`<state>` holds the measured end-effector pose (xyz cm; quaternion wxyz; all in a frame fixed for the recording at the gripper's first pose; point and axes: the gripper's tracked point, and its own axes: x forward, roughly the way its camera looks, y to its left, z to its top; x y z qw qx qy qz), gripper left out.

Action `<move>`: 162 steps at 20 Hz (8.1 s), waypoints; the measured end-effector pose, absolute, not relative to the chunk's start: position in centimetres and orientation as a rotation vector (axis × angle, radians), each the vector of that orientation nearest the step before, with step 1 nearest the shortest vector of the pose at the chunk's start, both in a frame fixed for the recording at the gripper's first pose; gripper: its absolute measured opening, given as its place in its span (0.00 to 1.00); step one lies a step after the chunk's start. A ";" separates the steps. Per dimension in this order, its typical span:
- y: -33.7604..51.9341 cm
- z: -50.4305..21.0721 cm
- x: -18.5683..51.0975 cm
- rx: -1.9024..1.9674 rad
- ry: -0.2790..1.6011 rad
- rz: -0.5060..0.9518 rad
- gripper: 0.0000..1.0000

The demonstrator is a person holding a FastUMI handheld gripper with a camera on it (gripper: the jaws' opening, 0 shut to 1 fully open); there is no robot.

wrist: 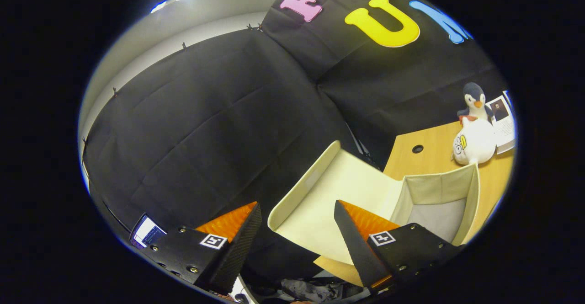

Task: Open the storage box then place both shoes into the box .Put the left shoe in first, then the right shoe, with the right side of both shoes facing outward in a uniform manner.

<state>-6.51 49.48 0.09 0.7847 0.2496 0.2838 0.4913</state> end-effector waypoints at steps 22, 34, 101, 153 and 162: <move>22.6 -11.5 4.6 0.292 0.567 0.469 0.98; 15.4 -23.5 4.2 0.216 0.779 0.309 0.98; 14.2 -32.4 0.0 0.447 1.198 0.209 0.00; 42.4 -23.1 -0.3 0.298 1.199 0.441 0.00; 43.1 -26.3 -1.0 0.286 1.263 0.385 0.00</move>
